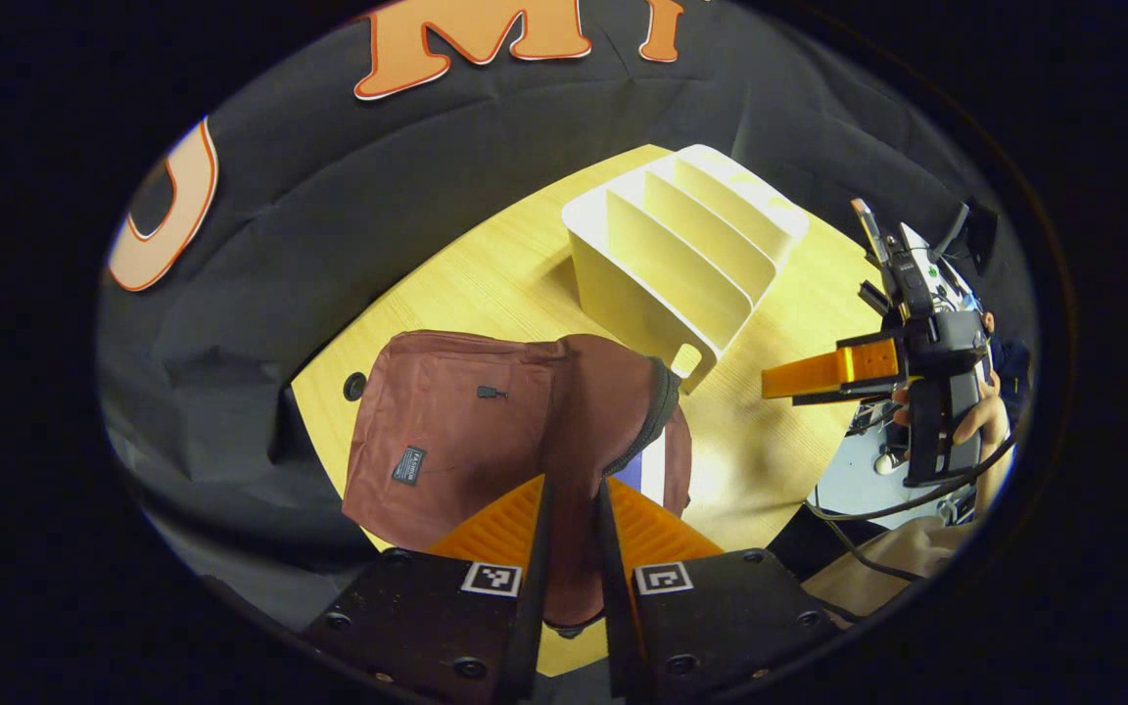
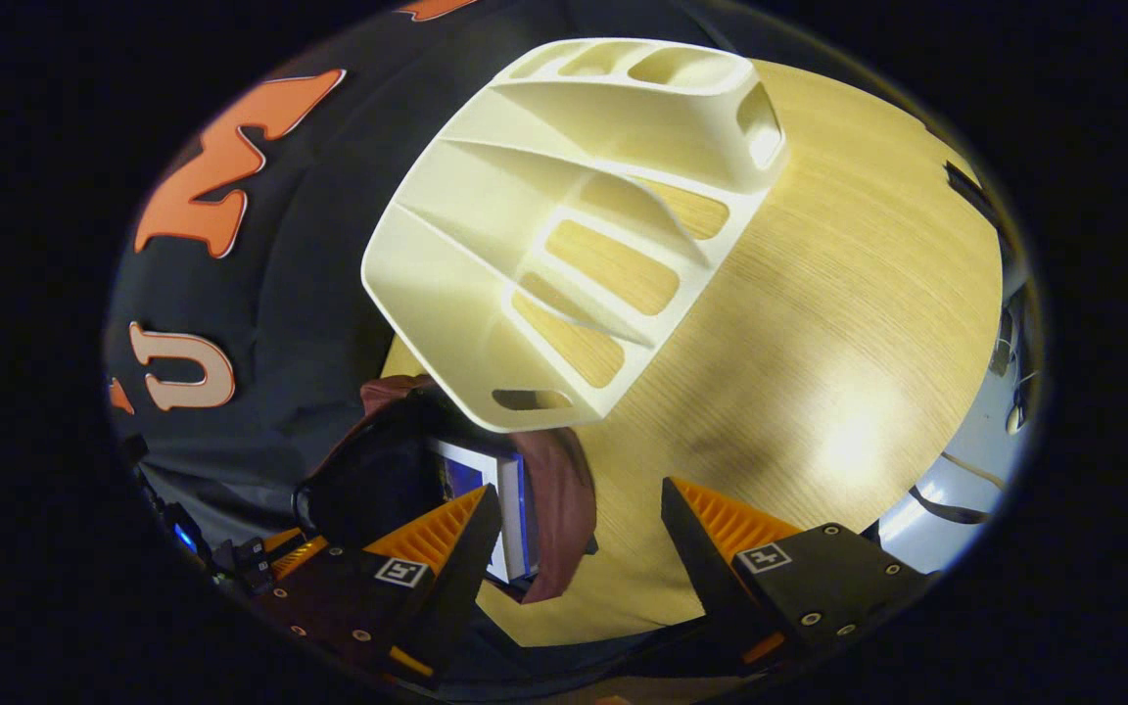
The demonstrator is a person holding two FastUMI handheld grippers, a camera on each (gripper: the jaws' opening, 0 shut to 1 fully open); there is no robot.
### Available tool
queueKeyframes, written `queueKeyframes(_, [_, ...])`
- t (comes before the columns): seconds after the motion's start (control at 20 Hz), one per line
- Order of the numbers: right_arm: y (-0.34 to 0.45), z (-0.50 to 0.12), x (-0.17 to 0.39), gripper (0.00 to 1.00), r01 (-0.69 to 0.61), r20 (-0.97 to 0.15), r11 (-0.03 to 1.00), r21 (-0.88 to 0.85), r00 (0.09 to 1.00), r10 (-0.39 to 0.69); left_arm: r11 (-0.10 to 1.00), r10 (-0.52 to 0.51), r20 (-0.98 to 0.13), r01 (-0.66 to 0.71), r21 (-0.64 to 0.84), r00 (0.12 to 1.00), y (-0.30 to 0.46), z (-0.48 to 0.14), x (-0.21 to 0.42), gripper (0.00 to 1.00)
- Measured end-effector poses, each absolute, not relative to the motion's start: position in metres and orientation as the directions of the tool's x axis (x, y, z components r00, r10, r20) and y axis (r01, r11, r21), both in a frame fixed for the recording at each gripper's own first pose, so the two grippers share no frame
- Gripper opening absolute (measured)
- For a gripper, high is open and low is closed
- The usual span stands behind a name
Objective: Open the schoolbag, grab two books from the bookshelf and put them into the schoolbag.
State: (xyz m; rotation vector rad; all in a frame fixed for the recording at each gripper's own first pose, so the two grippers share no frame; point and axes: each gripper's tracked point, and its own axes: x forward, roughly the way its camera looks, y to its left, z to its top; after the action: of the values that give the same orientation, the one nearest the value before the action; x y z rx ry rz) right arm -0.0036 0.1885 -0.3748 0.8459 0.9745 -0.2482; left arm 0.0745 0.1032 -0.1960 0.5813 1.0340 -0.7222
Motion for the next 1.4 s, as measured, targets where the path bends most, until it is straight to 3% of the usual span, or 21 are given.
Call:
queueKeyframes(0.2, [0.177, -0.378, -0.011, 0.98, 0.559, -0.818, 0.658, 0.504, 0.555, 0.155, 0.635, -0.268, -0.919, 0.770, 0.056, 0.288, 0.103, -0.208, 0.068, 0.95])
queueKeyframes(0.3, [0.169, -0.379, -0.015, 0.98, 0.569, -0.825, 0.659, 0.492, 0.546, 0.145, 0.640, -0.272, -0.919, 0.767, 0.050, 0.286, 0.100, -0.212, 0.068, 0.92])
queueKeyframes(0.35, [0.167, -0.379, -0.017, 0.98, 0.573, -0.828, 0.659, 0.487, 0.543, 0.139, 0.642, -0.270, -0.916, 0.764, 0.059, 0.298, 0.101, -0.213, 0.070, 0.93])
queueKeyframes(0.4, [0.166, -0.380, -0.019, 0.98, 0.576, -0.831, 0.659, 0.484, 0.539, 0.138, 0.643, -0.268, -0.915, 0.763, 0.062, 0.300, 0.103, -0.214, 0.070, 1.00])
queueKeyframes(1.0, [0.124, -0.363, -0.027, 0.98, 0.501, -0.850, 0.754, 0.425, 0.507, 0.143, 0.706, -0.280, -0.892, 0.705, 0.058, 0.354, 0.080, -0.202, 0.042, 1.00])
queueKeyframes(1.2, [0.088, -0.339, -0.024, 0.98, 0.407, -0.854, 0.828, 0.386, 0.497, 0.154, 0.805, -0.302, -0.845, 0.593, 0.022, 0.441, 0.040, -0.187, 0.036, 1.00])
queueKeyframes(1.4, [0.046, -0.288, 0.002, 0.98, 0.270, -0.804, 0.890, 0.368, 0.574, 0.158, 0.888, -0.370, -0.723, 0.451, -0.091, 0.583, -0.024, -0.156, 0.044, 1.00])
